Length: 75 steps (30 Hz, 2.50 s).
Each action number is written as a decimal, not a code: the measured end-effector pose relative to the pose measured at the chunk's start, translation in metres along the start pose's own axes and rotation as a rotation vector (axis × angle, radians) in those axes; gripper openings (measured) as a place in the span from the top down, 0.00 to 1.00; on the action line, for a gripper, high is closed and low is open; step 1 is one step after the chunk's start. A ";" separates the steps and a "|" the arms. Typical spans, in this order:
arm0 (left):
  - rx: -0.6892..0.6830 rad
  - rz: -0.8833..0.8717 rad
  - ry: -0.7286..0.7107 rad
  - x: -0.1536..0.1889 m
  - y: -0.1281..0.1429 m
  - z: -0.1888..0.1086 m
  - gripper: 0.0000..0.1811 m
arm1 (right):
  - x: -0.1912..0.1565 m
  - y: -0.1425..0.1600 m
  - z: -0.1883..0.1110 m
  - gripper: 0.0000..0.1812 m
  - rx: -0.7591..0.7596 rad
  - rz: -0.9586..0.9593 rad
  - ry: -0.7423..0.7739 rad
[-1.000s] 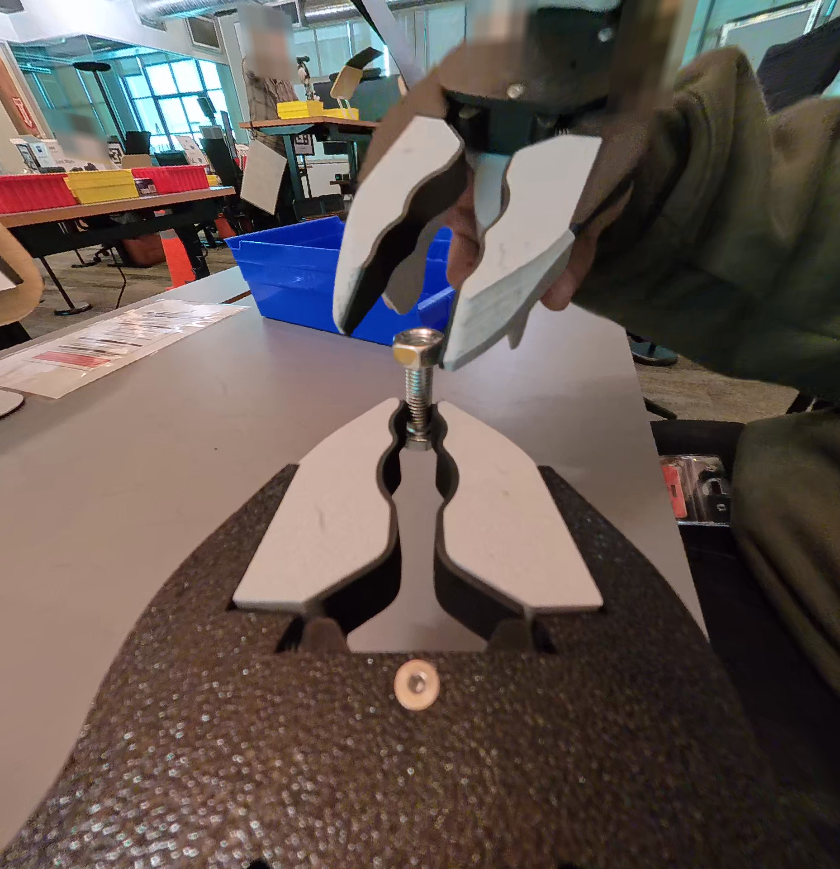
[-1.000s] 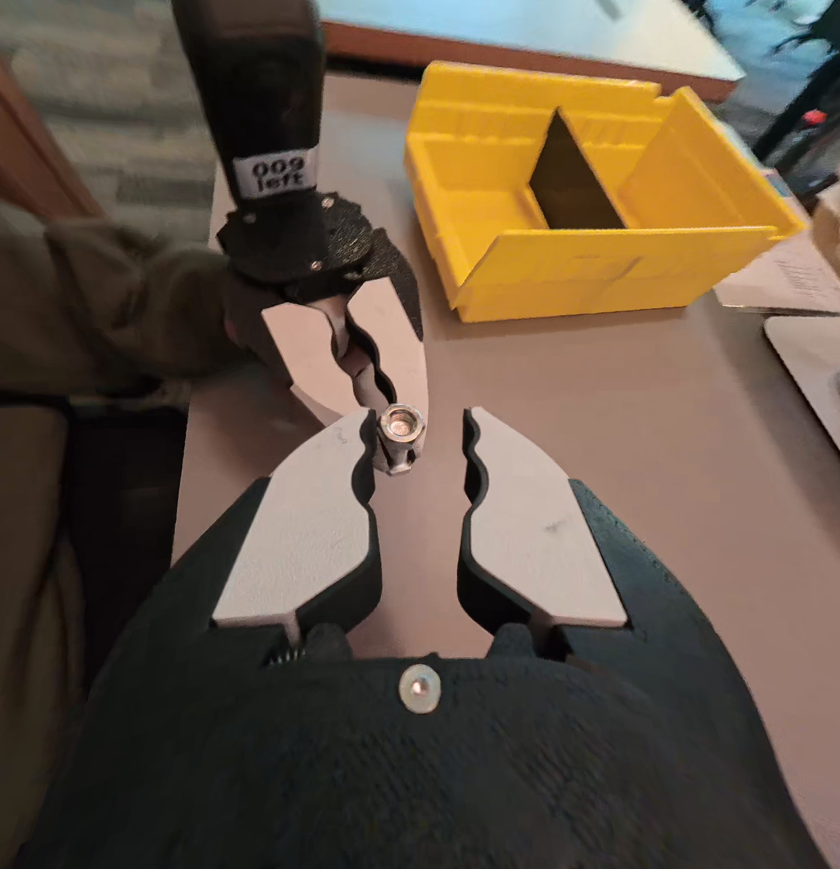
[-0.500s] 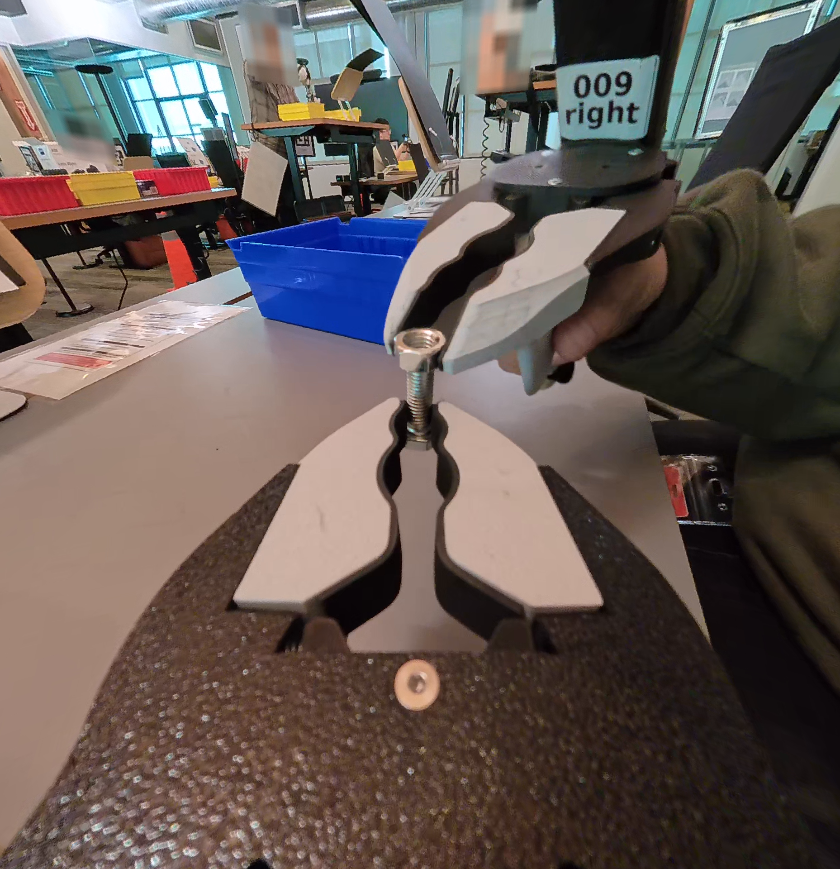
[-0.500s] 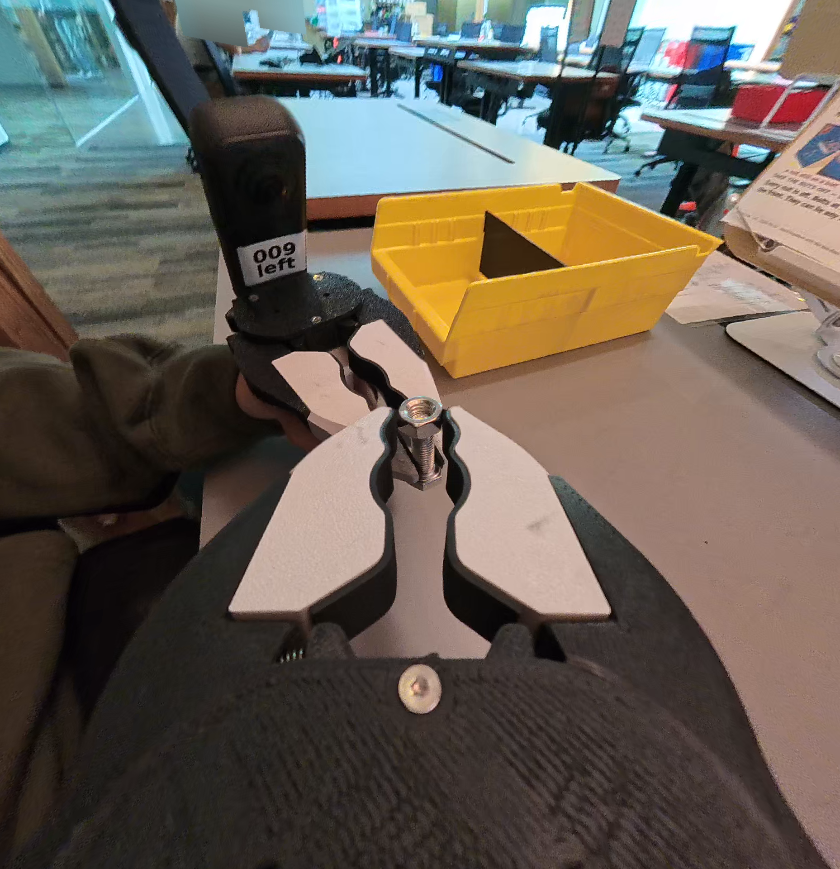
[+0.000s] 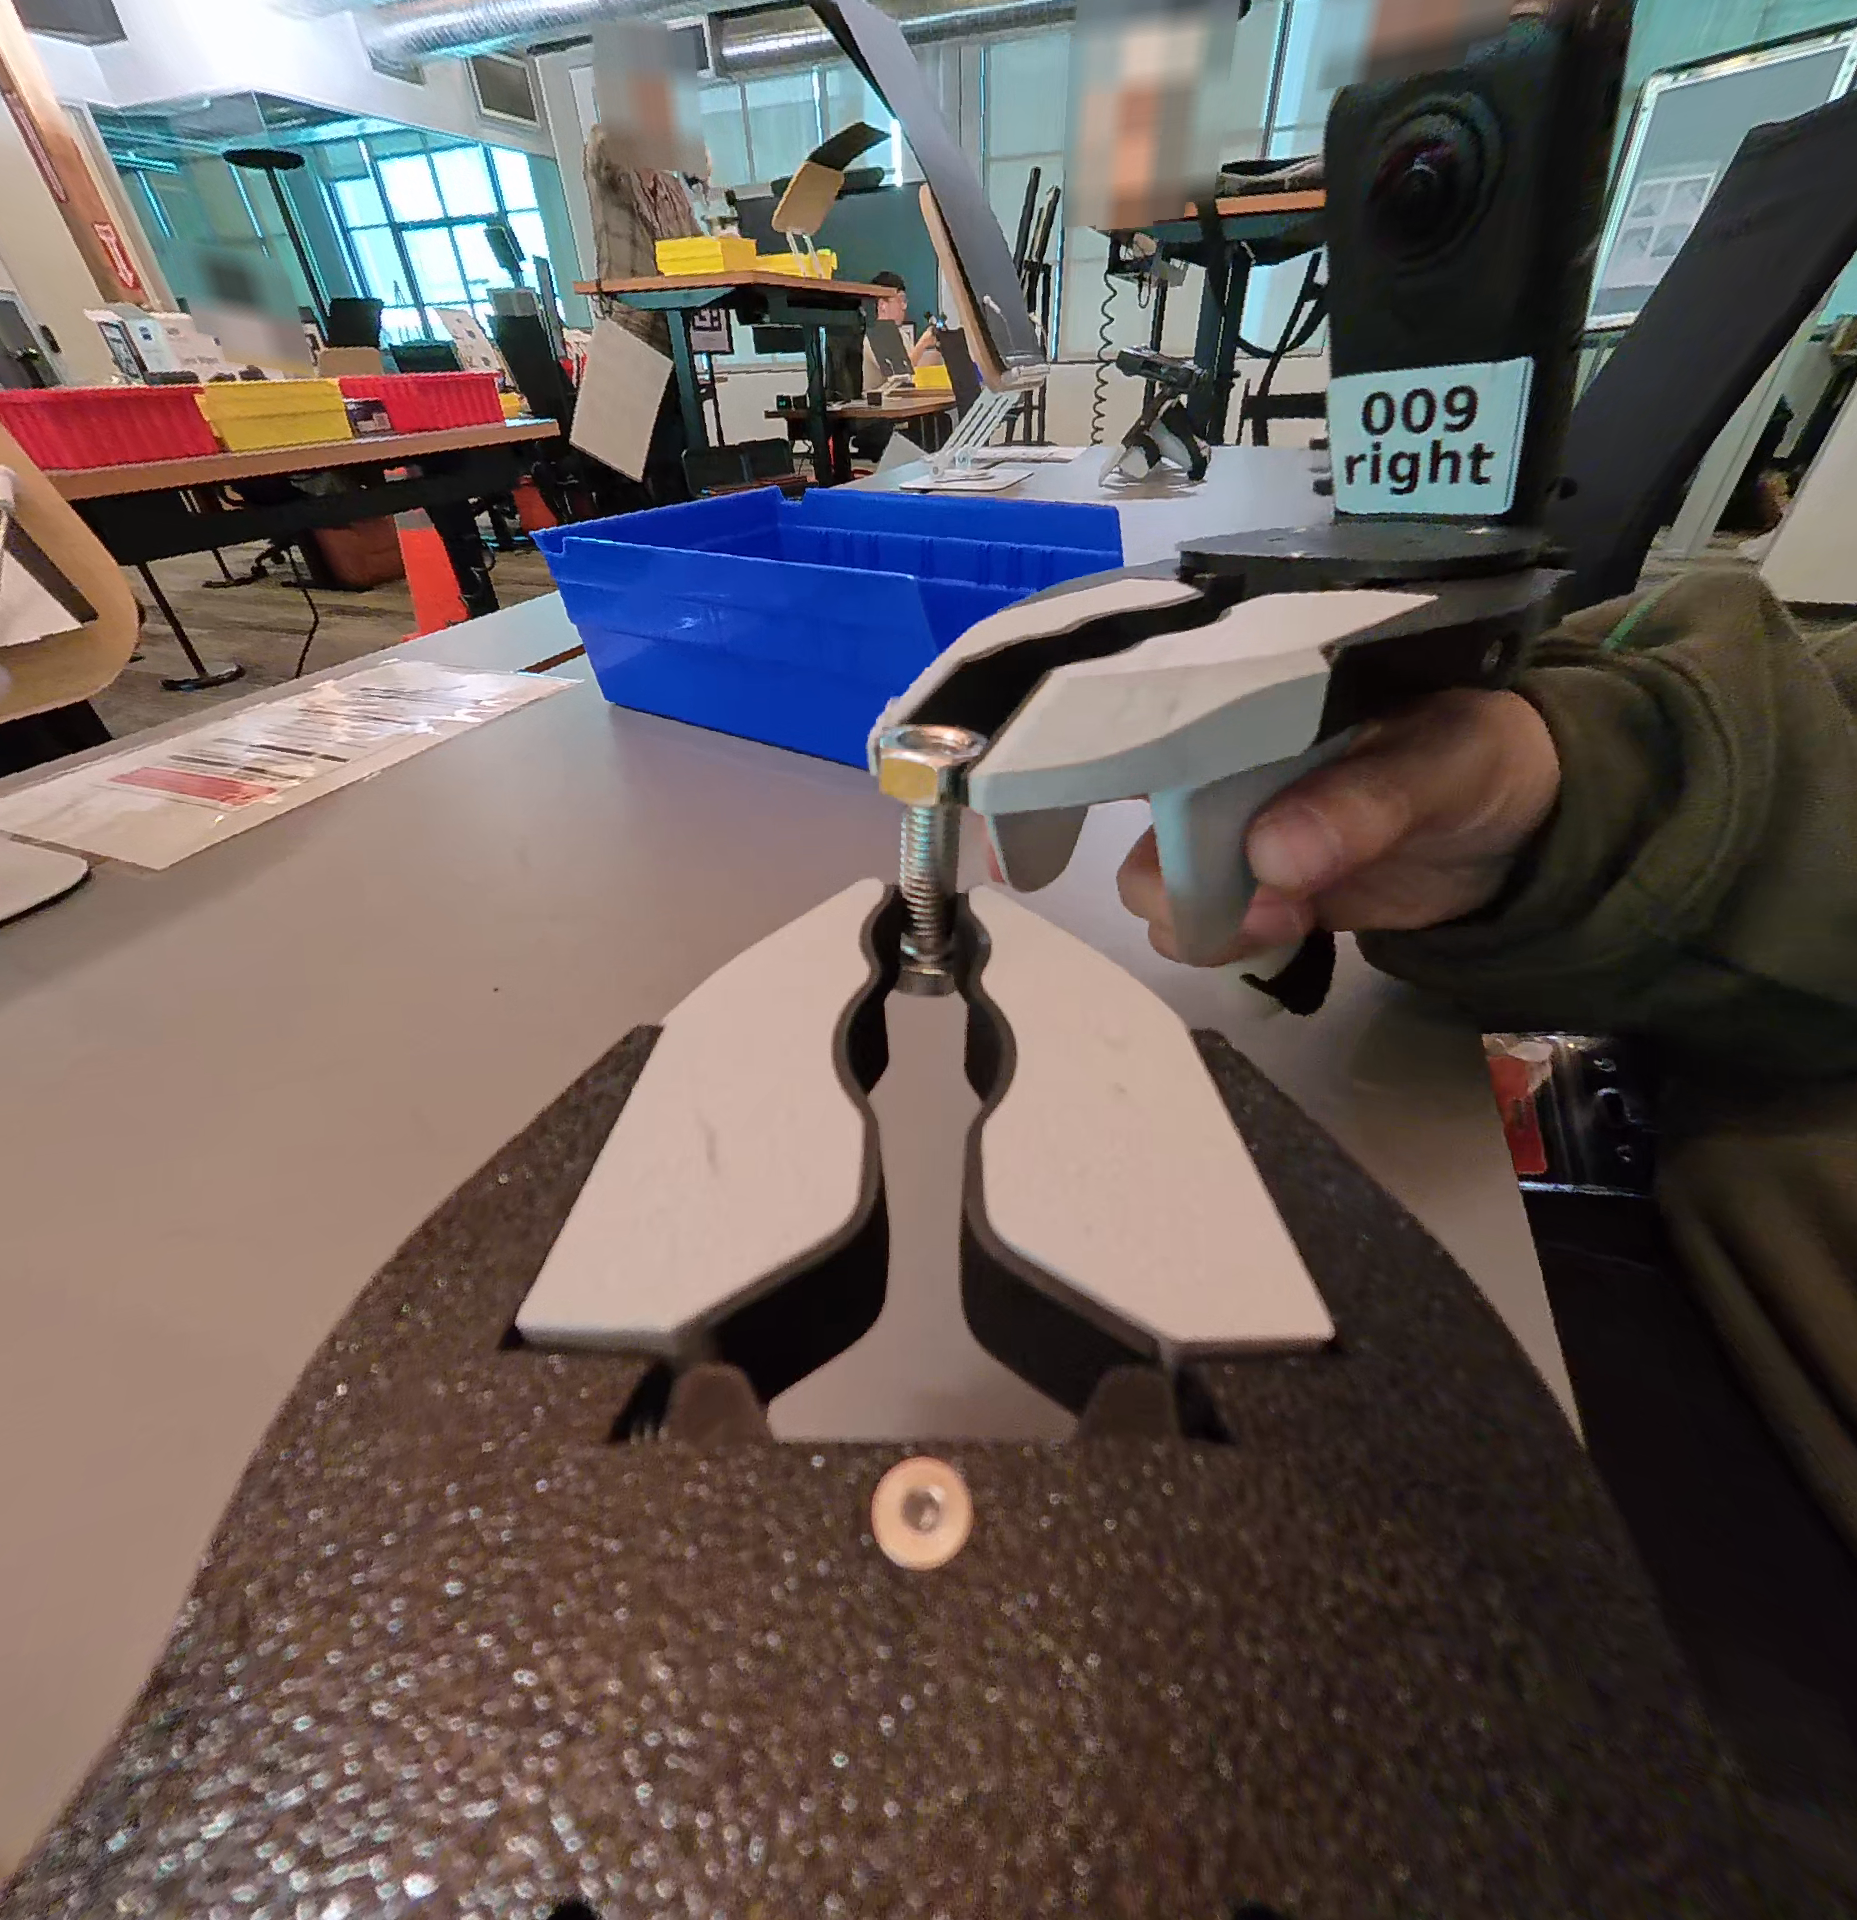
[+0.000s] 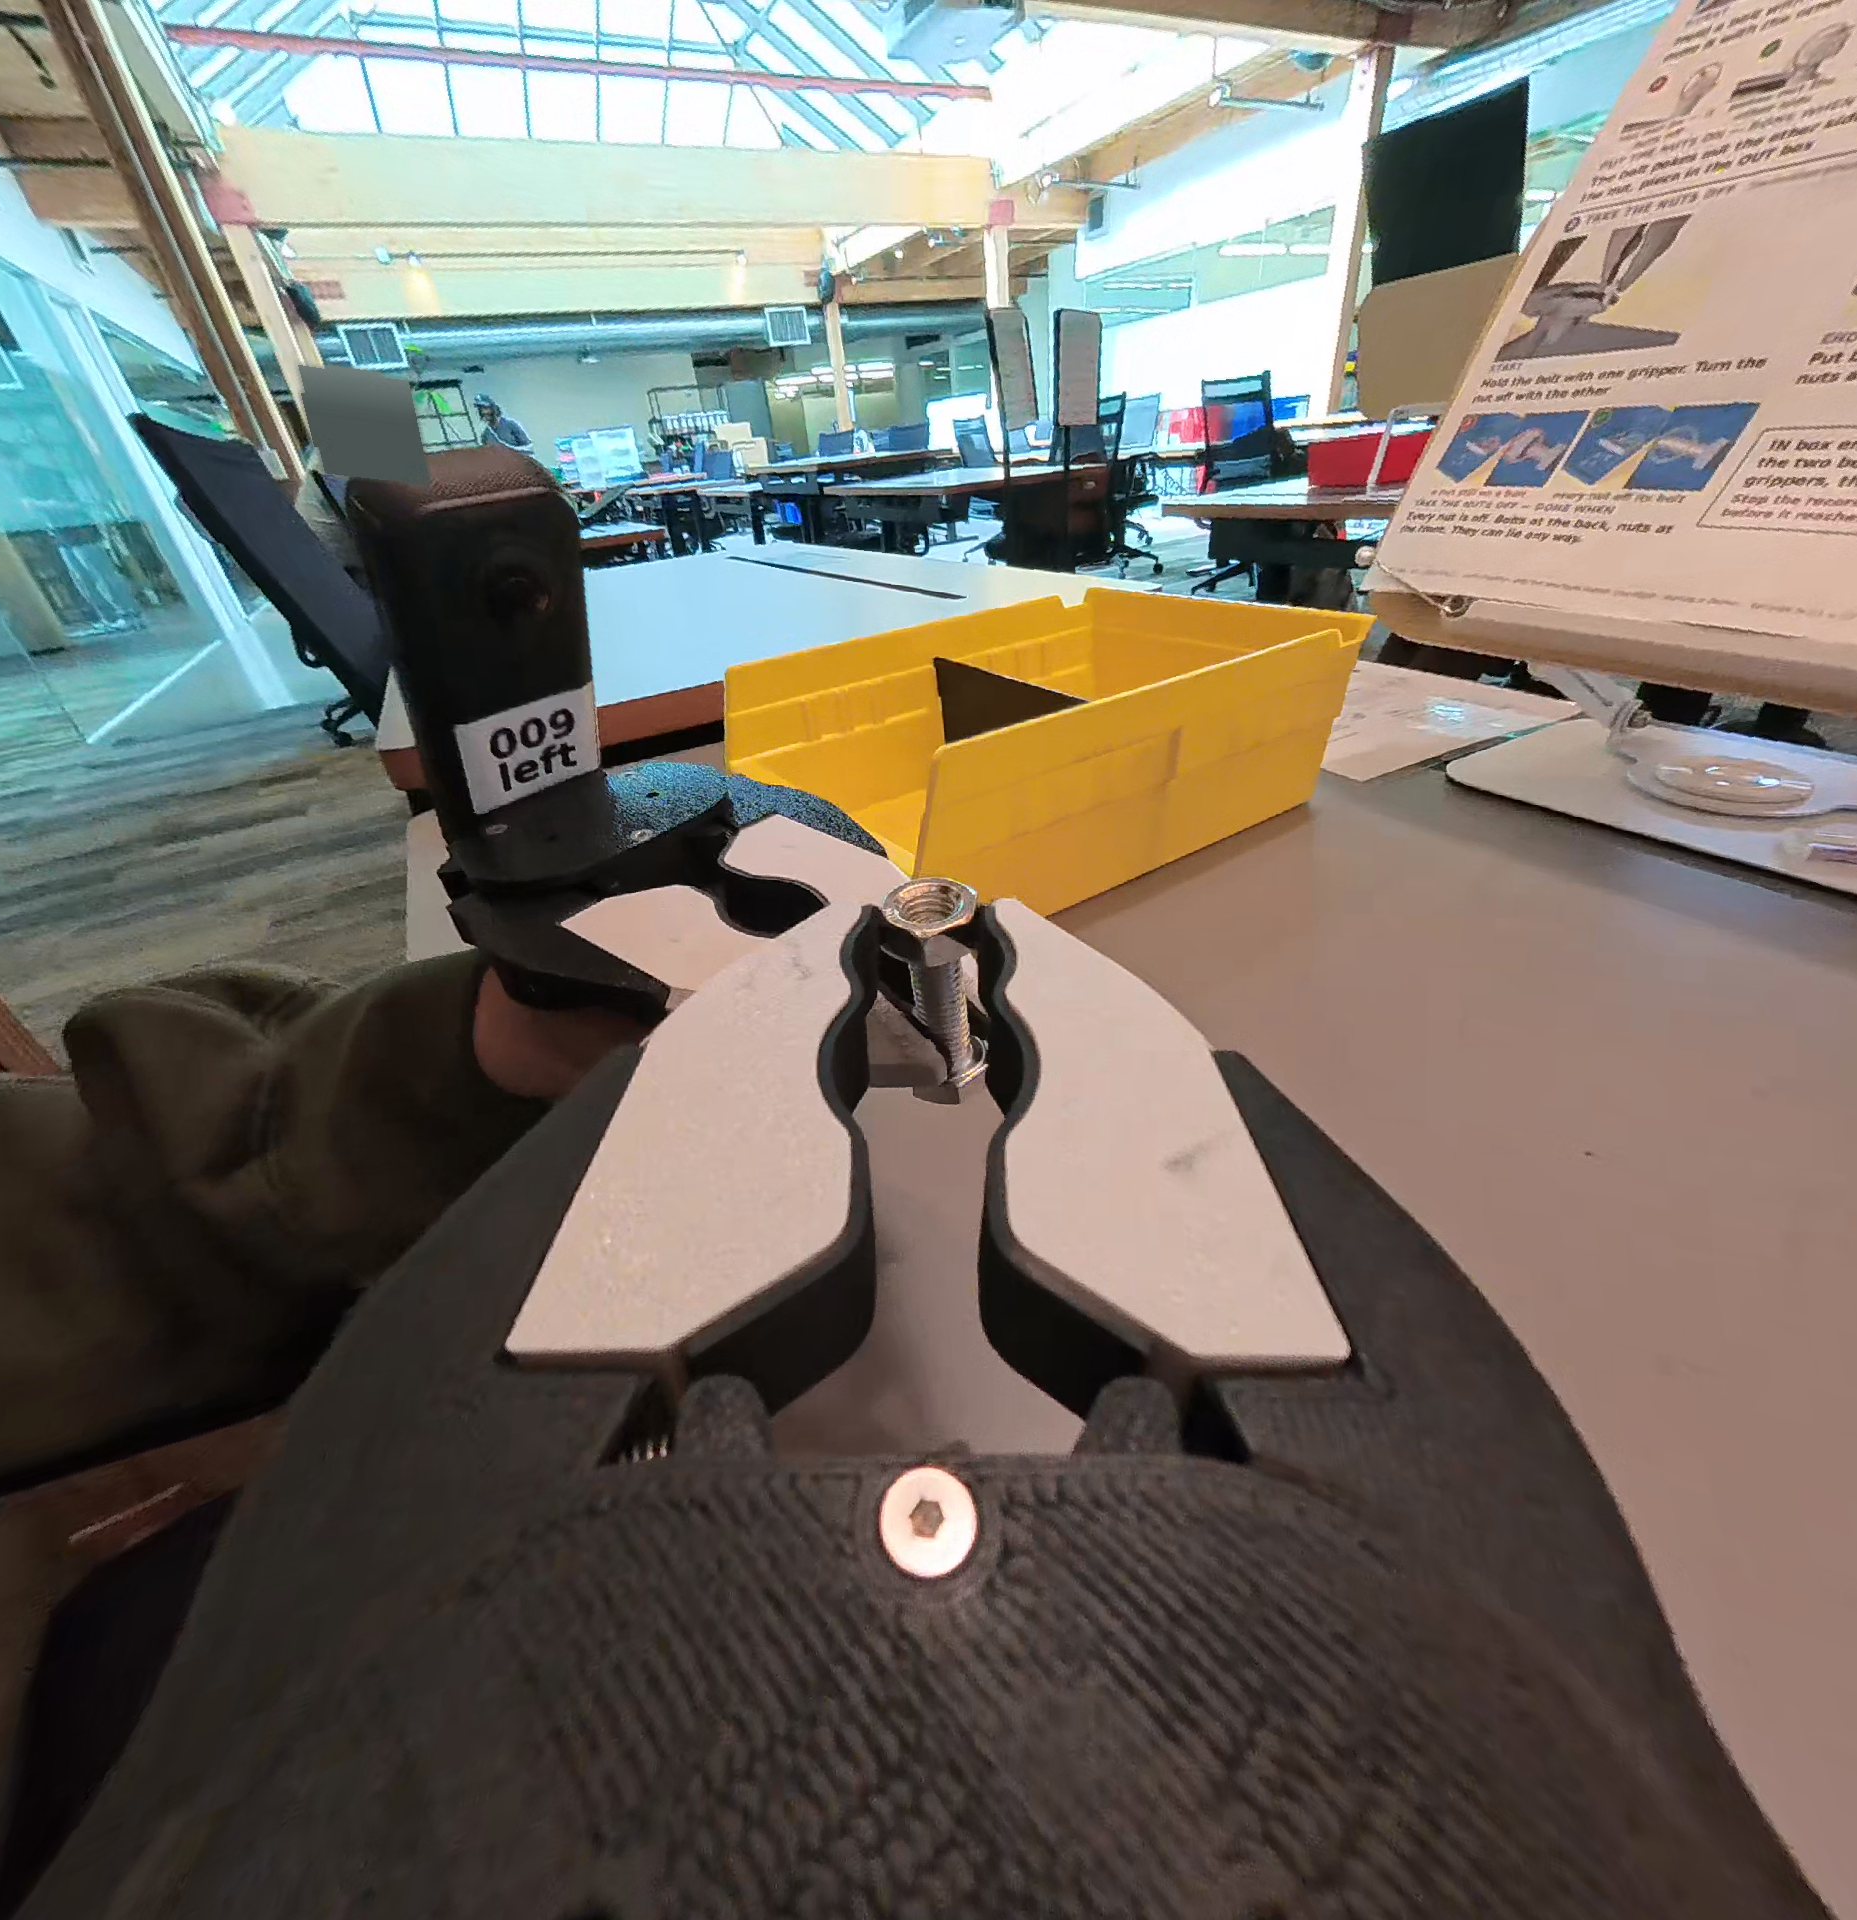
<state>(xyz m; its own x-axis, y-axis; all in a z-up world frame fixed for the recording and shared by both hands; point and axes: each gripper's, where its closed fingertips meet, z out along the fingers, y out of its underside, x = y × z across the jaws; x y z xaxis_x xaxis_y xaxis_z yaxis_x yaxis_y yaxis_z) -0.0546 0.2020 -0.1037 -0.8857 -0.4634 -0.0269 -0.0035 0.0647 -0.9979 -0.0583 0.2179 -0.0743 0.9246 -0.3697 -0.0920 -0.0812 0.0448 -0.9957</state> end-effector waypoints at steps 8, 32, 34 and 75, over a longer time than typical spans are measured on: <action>0.006 -0.027 0.000 -0.001 -0.001 -0.001 0.95 | 0.000 0.001 -0.001 0.86 -0.023 -0.046 0.004; -0.006 -0.062 -0.037 -0.011 0.002 -0.005 0.95 | -0.013 0.003 -0.001 0.75 -0.064 -0.078 0.000; -0.006 -0.058 -0.020 -0.008 0.002 -0.004 0.95 | -0.009 0.001 -0.001 0.71 -0.046 -0.063 0.034; -0.114 -0.093 -0.087 -0.019 0.016 -0.004 0.95 | -0.019 0.016 0.005 0.76 -0.087 -0.082 -0.024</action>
<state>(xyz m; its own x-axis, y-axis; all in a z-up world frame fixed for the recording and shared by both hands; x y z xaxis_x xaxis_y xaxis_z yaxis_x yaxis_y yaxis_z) -0.0395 0.2159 -0.1192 -0.8354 -0.5468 0.0552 -0.1409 0.1159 -0.9832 -0.0757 0.2306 -0.0880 0.9381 -0.3462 -0.0105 -0.0354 -0.0658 -0.9972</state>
